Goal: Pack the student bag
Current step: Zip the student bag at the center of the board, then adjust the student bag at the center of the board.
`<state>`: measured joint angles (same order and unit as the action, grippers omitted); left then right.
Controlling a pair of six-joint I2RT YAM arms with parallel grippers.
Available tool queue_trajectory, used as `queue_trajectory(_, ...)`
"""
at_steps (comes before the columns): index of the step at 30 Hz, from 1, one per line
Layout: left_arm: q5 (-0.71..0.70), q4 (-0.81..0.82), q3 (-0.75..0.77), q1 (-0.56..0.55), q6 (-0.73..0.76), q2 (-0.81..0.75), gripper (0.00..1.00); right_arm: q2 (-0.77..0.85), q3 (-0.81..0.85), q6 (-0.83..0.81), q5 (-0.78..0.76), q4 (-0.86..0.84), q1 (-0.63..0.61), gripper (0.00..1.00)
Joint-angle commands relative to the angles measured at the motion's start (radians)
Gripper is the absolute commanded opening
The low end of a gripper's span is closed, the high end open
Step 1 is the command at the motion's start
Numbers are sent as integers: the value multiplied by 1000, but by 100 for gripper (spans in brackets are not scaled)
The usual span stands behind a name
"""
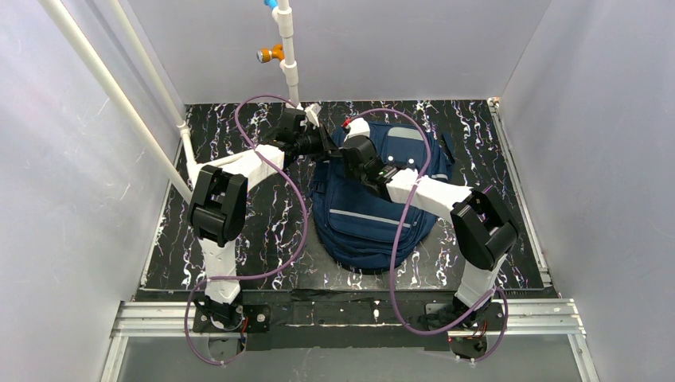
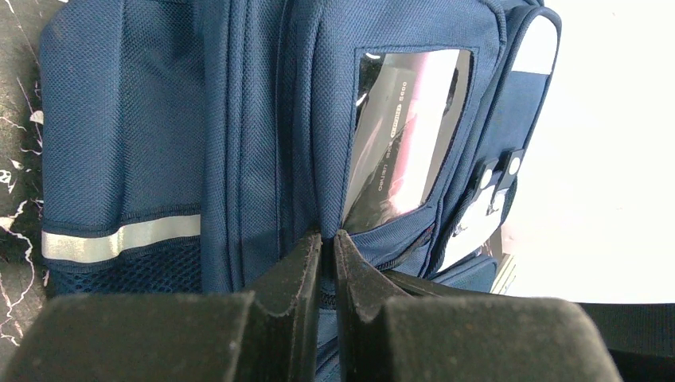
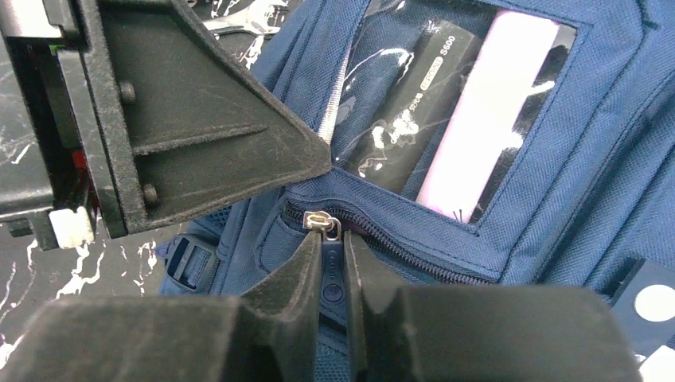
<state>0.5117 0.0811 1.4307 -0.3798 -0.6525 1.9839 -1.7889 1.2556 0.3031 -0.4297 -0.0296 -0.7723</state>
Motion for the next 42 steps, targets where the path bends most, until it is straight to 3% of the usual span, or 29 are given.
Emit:
queue_trajectory(1,-18,-113,-5,11,39,-65,0,-22,44,-39,-45,41,3,18)
queue_trajectory(6,-55,-156,6,11,66,-68,0,10,29,-77,-48,86,7,1)
queue_trajectory(14,-122,-199,4,22,108,-67,0,104,4,-207,-112,192,32,1)
queue_trajectory(26,-93,-191,5,31,133,-82,0,222,-107,-351,-218,299,84,1)
queue_trajectory(27,-76,-187,5,30,137,-84,0,243,-114,-348,-210,299,84,8)
queue_trajectory(29,-41,-204,19,31,142,-90,5,295,-120,-345,-134,301,82,39)
queue_trajectory(31,-20,-236,22,32,146,-122,39,348,-110,-394,-14,345,62,56)
queue_trajectory(32,-17,-251,13,31,152,-149,50,373,-107,-448,47,384,44,72)
queue_trajectory(35,-24,-311,-21,31,203,-269,64,469,-151,-567,201,487,-41,96)
queue_trajectory(42,-171,-474,-129,35,243,-623,70,629,-343,-641,218,582,-449,98)
